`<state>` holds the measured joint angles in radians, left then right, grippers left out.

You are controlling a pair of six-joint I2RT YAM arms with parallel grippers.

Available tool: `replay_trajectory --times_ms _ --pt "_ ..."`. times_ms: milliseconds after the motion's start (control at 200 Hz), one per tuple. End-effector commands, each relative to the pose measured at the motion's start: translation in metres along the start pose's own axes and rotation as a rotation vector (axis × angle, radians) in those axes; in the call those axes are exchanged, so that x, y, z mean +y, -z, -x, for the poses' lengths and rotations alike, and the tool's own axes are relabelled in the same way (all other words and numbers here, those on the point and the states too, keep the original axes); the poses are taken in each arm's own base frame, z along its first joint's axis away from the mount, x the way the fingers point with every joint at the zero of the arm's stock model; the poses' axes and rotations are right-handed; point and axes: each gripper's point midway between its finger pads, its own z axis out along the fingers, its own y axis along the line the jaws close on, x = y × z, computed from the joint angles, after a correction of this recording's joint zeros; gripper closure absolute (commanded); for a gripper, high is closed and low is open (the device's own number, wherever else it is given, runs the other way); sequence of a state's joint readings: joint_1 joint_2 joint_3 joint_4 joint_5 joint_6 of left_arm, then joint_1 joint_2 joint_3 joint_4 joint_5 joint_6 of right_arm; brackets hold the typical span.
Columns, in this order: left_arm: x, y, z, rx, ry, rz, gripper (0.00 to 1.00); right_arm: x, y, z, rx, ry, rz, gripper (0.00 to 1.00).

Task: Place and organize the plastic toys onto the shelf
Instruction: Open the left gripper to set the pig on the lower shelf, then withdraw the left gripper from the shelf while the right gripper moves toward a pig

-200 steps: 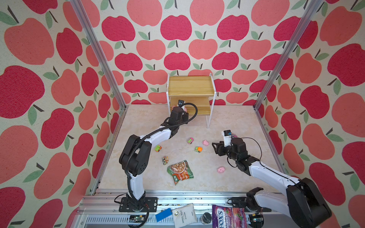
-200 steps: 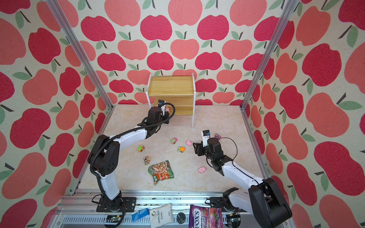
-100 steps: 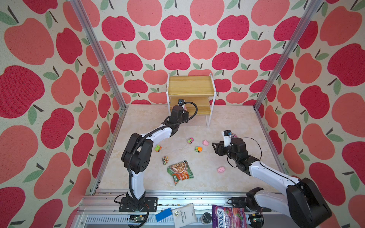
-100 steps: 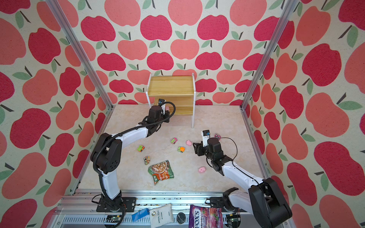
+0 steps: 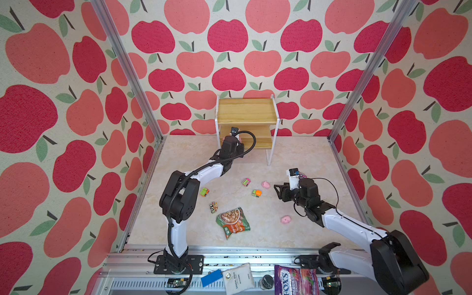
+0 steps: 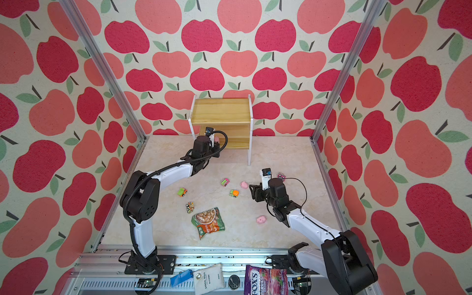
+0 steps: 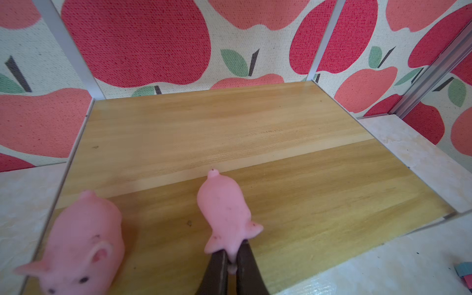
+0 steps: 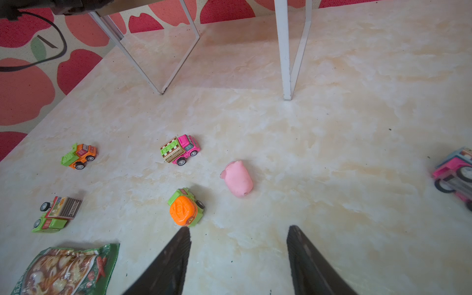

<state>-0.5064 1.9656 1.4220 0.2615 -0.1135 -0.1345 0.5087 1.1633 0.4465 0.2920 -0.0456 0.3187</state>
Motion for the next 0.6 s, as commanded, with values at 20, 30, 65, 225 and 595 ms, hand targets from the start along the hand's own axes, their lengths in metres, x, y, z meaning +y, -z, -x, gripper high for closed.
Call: replay_trajectory --times_ms 20,30,65,225,595 --pt "0.005 -0.003 0.0 -0.002 -0.018 0.024 0.81 0.007 0.002 0.003 -0.011 -0.002 0.026 0.36" --pt "0.005 -0.002 0.0 -0.004 -0.018 0.023 0.8 0.007 0.002 0.003 -0.01 -0.002 0.026 0.36" --pt "0.004 0.0 0.0 -0.005 -0.019 0.021 0.78 0.007 0.002 0.003 -0.009 -0.002 0.027 0.36" --pt "0.002 0.013 0.004 -0.031 -0.02 0.02 0.63 0.009 0.001 0.003 -0.007 -0.004 0.037 0.35" --pt "-0.007 0.059 0.004 -0.075 -0.047 0.018 0.37 0.012 0.002 0.004 -0.011 -0.004 0.047 0.34"
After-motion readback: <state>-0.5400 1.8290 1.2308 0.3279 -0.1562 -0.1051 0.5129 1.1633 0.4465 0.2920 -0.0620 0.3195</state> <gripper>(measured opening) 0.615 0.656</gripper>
